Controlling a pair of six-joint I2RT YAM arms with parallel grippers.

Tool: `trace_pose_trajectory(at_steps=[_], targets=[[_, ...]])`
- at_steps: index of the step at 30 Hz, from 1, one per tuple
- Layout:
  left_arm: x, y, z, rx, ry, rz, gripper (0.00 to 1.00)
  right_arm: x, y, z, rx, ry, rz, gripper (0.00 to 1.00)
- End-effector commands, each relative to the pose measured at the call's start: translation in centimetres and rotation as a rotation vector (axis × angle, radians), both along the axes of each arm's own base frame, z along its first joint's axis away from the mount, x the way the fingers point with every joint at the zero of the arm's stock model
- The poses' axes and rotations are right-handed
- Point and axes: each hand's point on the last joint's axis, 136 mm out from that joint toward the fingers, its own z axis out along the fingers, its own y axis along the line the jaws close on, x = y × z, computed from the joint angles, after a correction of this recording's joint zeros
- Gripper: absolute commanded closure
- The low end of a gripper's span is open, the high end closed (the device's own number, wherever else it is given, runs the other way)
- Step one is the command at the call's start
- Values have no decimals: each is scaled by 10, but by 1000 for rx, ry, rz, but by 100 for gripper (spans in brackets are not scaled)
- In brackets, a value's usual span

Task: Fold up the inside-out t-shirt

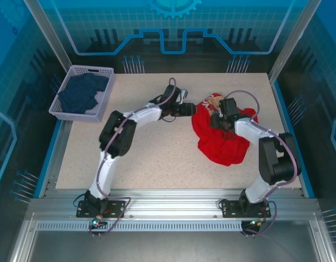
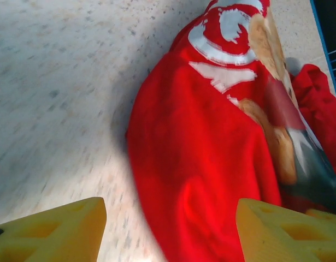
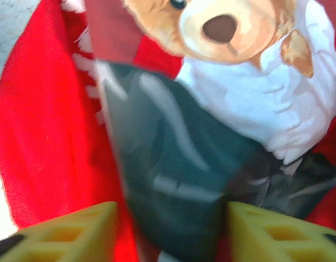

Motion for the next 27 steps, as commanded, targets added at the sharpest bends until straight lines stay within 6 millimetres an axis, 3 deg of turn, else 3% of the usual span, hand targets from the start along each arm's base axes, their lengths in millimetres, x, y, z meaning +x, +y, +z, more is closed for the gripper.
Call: trace_pose_trajectory(at_steps=[1, 5, 7, 10, 11, 14, 17, 22, 25, 27], targets=[[-11, -25, -26, 57, 89, -68, 34, 17, -11, 14, 35, -27, -35, 58], [-1, -32, -40, 53, 115, -62, 44, 20, -15, 12, 53, -4, -37, 78], [-1, -41, -38, 19, 130, -83, 59, 24, -17, 12, 66, -2, -36, 87], [-2, -47, -22, -33, 121, -113, 90, 32, -24, 25, 78, -24, -36, 98], [-2, -44, -9, -43, 97, -116, 99, 35, -26, 34, 82, -43, -30, 100], [-4, -21, 47, -97, -13, -94, 100, 42, -25, 69, 62, -101, 34, 100], [-24, 13, 118, -149, -151, -71, 100, 46, -18, 105, 37, -148, 126, 100], [-97, 56, 206, -177, -337, -86, 100, 47, 15, 151, -13, -210, 313, 100], [-144, 70, 235, -186, -401, -108, 100, 51, 46, 173, -20, -261, 430, 100], [-173, 76, 250, -200, -439, -125, 100, 55, 71, 177, 10, -269, 506, 100]])
